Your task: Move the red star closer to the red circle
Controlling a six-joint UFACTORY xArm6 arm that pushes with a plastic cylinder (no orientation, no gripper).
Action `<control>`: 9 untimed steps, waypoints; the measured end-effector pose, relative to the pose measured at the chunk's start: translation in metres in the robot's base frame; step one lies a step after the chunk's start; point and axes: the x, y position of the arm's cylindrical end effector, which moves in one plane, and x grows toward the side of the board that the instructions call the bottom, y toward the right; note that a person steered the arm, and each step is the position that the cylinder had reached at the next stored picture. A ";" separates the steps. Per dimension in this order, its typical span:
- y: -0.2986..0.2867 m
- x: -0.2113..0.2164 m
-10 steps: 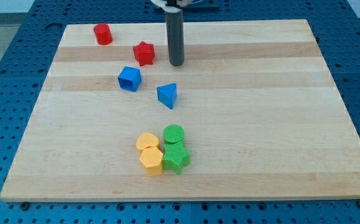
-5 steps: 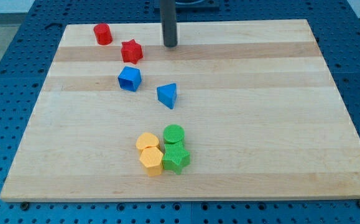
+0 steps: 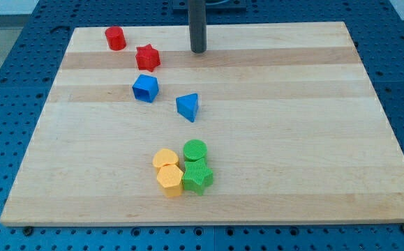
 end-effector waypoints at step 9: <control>-0.046 0.071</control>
